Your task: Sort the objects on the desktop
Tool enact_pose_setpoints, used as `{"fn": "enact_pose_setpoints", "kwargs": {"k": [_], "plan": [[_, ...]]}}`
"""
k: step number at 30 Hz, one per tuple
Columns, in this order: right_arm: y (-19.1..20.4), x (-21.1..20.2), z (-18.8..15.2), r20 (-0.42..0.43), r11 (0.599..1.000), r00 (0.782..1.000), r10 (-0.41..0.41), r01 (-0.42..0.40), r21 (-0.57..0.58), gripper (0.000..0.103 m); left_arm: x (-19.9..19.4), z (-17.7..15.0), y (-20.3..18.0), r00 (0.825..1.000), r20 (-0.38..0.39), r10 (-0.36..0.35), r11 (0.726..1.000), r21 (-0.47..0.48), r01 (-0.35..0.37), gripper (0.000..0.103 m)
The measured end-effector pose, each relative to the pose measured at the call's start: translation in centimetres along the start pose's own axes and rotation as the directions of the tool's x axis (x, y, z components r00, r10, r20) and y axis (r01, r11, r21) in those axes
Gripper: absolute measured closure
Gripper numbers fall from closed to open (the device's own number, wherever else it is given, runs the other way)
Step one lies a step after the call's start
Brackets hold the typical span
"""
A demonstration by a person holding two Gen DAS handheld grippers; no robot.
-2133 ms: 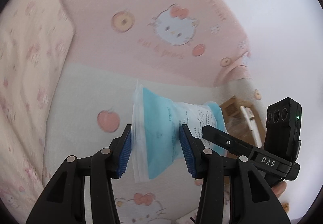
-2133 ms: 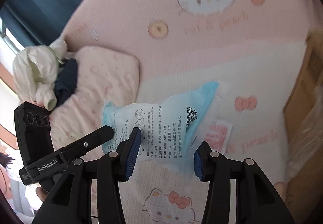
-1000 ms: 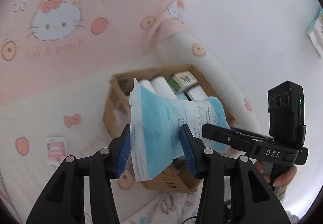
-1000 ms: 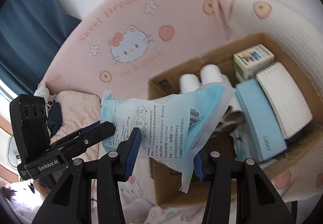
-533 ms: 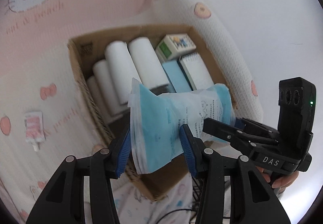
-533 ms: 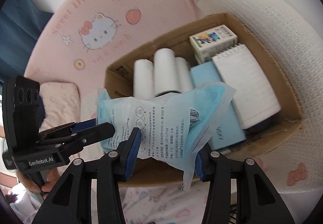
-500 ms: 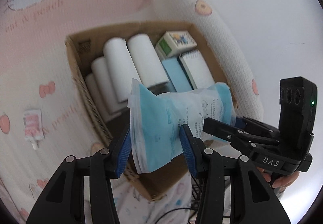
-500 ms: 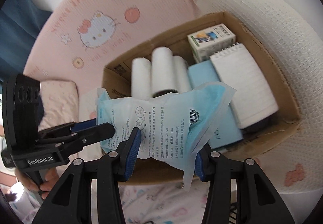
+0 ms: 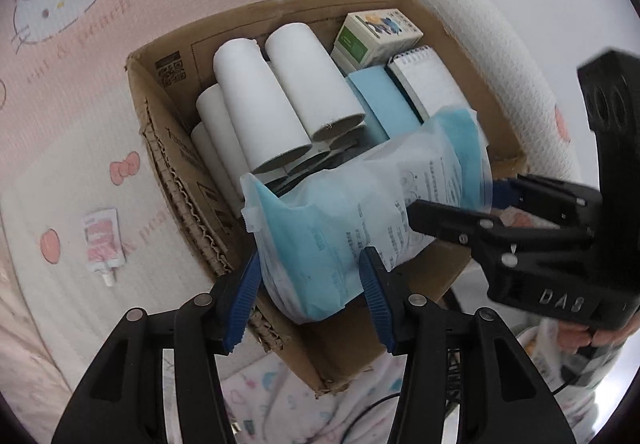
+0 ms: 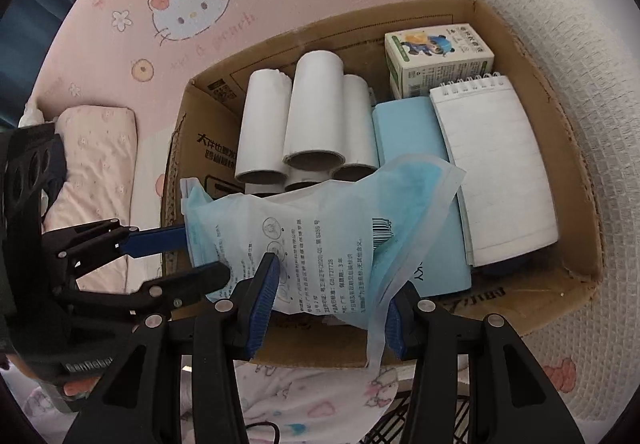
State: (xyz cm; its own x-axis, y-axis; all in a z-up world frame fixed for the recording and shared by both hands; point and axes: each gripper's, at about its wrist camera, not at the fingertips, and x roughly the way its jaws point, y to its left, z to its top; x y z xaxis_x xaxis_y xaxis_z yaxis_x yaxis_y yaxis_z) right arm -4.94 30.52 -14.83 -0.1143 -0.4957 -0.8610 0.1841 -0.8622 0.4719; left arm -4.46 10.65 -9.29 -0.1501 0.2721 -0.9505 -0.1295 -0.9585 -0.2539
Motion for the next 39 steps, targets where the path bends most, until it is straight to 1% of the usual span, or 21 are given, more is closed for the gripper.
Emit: {"fn": "enact_pose_setpoints", "kwargs": {"k": [3,6,9,12,14,15,16,18,19,20,22,23,25,26,27,28,30,32,34,36,39], "plan": [[-0.9,0.6,0.2,-0.035,0.999,0.999,0.033,-0.032,0.029,0.058,0.0,-0.2,-0.4,1.000,-0.004,0.028,0.999,0.034,-0.027,0.047],[-2.2,1.0,0.4,-0.038,0.996,0.998,0.047,-0.044,0.077,0.058,-0.5,-0.4,-0.5,0.999,-0.005,0.037,0.998,0.043,-0.036,0.047],[-3.2,1.8,0.3,-0.053,0.993,0.997,0.057,-0.051,0.106,0.058,-1.6,-0.6,-0.8,0.998,0.027,0.063,0.995,0.073,-0.065,0.047],[-3.2,2.8,0.2,-0.074,0.994,0.996,0.047,-0.040,0.099,0.061,-1.8,-0.3,-0.5,0.998,0.050,0.036,0.996,0.073,-0.040,0.047],[-2.7,3.1,0.1,-0.081,0.997,0.997,0.014,-0.007,0.082,0.061,-1.2,0.2,-0.3,0.999,0.034,0.008,0.998,0.057,-0.010,0.047],[-2.5,3.0,0.1,-0.079,0.997,0.997,0.015,-0.009,0.081,0.061,-0.9,0.4,-0.3,0.999,0.030,-0.015,0.999,0.049,0.013,0.047],[-2.3,2.8,0.1,-0.072,0.997,0.997,0.029,-0.024,0.076,0.061,-0.7,0.4,-0.4,0.999,0.029,-0.027,0.999,0.048,0.026,0.048],[-1.7,2.1,0.1,-0.057,0.998,0.998,0.023,-0.020,0.059,0.061,-0.3,0.7,-0.9,0.998,0.039,-0.042,0.997,0.064,0.040,0.058],[-1.4,1.5,0.2,-0.039,0.999,0.999,-0.010,0.012,0.048,0.061,-0.1,0.8,-1.1,0.998,0.046,-0.047,0.996,0.072,0.044,0.068],[-1.4,1.0,0.2,-0.024,0.998,0.999,-0.038,0.039,0.042,0.061,0.1,1.0,-1.2,0.997,0.053,-0.060,0.996,0.075,0.056,0.073],[-1.3,-0.1,0.1,0.009,0.995,0.996,-0.091,0.091,0.039,0.061,0.5,1.5,-1.2,0.994,0.054,-0.094,0.993,0.071,0.090,0.079],[-1.4,-0.6,0.1,0.027,0.995,0.995,-0.093,0.092,0.043,0.061,0.9,1.9,-1.1,0.991,0.054,-0.122,0.991,0.059,0.119,0.082],[-1.3,-1.8,0.0,0.071,0.998,0.996,-0.046,0.043,0.037,0.077,1.3,2.4,-0.9,0.989,0.047,-0.141,0.989,0.048,0.139,0.085],[-1.0,-1.9,0.0,0.073,1.000,0.997,-0.022,0.021,0.021,0.090,1.6,2.6,-0.8,0.988,0.045,-0.147,0.988,0.047,0.145,0.086],[-0.7,-1.9,0.0,0.068,1.000,0.998,-0.007,0.007,0.004,0.090,1.9,2.8,-0.8,0.988,0.046,-0.149,0.988,0.056,0.147,0.086],[-0.4,-1.6,0.1,0.059,1.000,0.998,-0.017,0.018,-0.015,0.090,2.2,2.9,-0.9,0.988,0.043,-0.149,0.987,0.064,0.147,0.086],[0.5,-0.3,0.4,0.016,0.996,0.998,-0.061,0.061,-0.058,0.090,3.1,3.1,-0.8,0.990,0.025,-0.138,0.987,0.084,0.136,0.087],[0.6,1.7,0.7,-0.046,0.993,0.994,-0.102,0.098,-0.068,0.090,3.9,3.1,-0.4,0.987,0.004,-0.160,0.983,0.094,0.159,0.087],[0.8,3.3,1.2,-0.074,0.987,0.986,-0.149,0.144,-0.072,0.090,4.5,3.2,0.0,0.986,-0.012,-0.165,0.982,0.088,0.166,0.087],[0.8,4.1,1.7,-0.096,0.988,0.984,-0.148,0.143,-0.055,0.090,4.8,3.3,0.0,0.986,-0.017,-0.165,0.979,0.114,0.166,0.088],[0.8,4.1,2.6,-0.095,0.988,0.984,-0.153,0.150,-0.038,0.090,5.1,3.2,-0.6,0.989,-0.029,-0.143,0.975,0.166,0.146,0.088]]}}
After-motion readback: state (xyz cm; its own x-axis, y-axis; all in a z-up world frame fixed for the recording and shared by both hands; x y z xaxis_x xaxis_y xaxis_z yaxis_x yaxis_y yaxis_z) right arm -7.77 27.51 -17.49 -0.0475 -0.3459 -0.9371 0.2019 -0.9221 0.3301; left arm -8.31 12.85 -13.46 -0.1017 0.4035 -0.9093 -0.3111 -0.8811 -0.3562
